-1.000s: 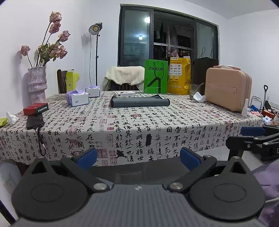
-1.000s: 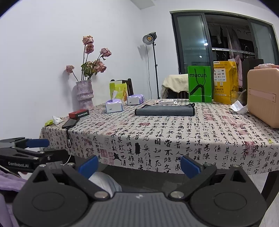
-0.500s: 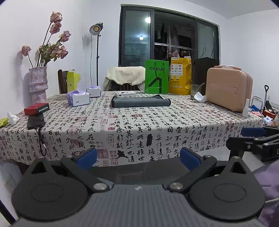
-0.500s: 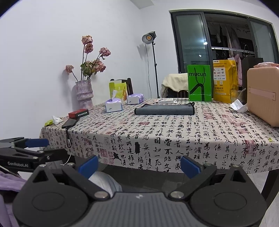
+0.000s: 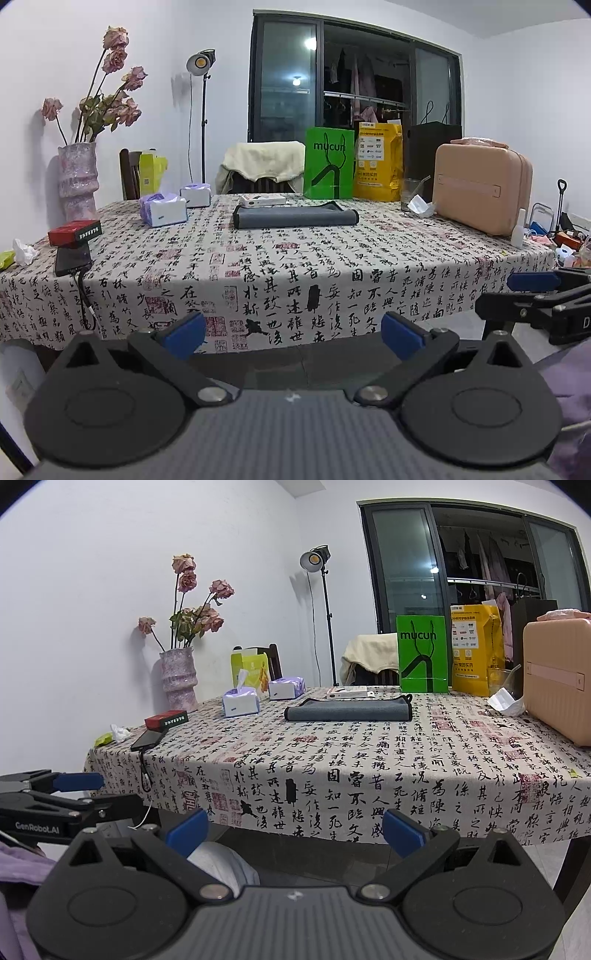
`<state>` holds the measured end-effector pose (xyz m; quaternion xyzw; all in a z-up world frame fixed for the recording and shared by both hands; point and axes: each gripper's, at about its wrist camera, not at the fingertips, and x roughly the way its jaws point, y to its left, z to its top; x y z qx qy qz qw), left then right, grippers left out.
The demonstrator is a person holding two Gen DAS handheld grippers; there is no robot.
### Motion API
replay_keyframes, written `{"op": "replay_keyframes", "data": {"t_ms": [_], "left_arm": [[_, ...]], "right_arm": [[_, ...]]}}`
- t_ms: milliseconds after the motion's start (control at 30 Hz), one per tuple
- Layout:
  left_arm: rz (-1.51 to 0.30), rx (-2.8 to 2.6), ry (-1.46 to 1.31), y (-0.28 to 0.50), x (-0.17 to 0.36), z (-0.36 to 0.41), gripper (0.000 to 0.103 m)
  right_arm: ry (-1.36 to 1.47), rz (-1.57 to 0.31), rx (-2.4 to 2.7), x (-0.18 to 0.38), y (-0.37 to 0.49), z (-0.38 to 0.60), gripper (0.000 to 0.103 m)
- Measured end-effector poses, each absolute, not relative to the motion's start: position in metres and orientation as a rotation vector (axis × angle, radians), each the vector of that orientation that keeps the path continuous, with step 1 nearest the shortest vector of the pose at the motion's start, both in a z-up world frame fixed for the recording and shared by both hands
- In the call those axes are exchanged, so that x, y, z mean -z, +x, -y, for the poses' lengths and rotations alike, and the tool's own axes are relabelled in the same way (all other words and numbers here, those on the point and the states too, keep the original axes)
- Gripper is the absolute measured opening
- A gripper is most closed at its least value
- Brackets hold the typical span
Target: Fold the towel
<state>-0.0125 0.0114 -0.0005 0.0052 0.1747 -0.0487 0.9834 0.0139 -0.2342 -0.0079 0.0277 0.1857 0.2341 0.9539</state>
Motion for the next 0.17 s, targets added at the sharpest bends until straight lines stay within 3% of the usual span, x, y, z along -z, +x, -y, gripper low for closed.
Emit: {"op": "replay_keyframes", "data": {"t_ms": [167], "left_arm": [[-0.32,0.109,0.033,-0.0094,0.0027,-0.0041,0.103]], "right_arm": [[0.06,-0.378,-0.468,0.0135,0.0177,0.2358,0.102]]}}
